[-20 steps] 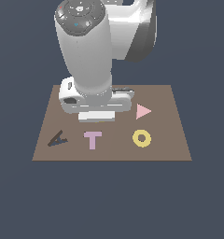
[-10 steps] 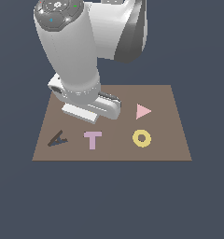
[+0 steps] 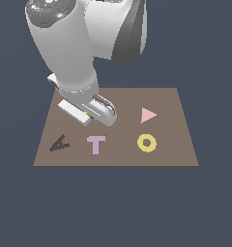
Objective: Insert a designated object into the corresponding slot on a board.
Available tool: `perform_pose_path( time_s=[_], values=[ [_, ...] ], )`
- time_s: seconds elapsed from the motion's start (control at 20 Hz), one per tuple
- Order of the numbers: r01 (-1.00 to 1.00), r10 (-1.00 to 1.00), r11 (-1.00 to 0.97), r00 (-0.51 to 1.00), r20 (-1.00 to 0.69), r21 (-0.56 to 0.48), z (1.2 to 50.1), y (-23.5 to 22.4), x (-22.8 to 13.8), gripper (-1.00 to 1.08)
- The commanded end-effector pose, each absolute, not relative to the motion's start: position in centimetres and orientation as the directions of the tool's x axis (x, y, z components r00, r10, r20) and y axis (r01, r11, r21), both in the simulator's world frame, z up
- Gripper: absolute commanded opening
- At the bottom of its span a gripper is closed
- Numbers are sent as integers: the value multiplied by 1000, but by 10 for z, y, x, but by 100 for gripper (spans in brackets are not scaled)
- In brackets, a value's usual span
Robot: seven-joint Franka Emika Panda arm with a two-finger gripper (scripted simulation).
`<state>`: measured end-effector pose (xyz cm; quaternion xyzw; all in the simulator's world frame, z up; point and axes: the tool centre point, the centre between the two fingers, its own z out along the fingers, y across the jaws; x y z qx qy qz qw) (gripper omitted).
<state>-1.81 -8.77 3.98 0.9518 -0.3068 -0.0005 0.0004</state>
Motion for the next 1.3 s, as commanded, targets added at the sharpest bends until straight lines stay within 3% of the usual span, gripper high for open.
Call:
perform_pose_path(
  time_s=[0.0,0.8,0.85,1.25],
  values=[
    [-614,-614,-789,789,-1,1,40,-90,-20,-100],
    [-640,-640,-769,769,-2,1,30,-91,-22,-100],
    [-640,-640,-769,769,-2,1,30,-91,-22,100],
    [-640,-640,-769,769,-2,1,30,-91,-22,100]
  ],
)
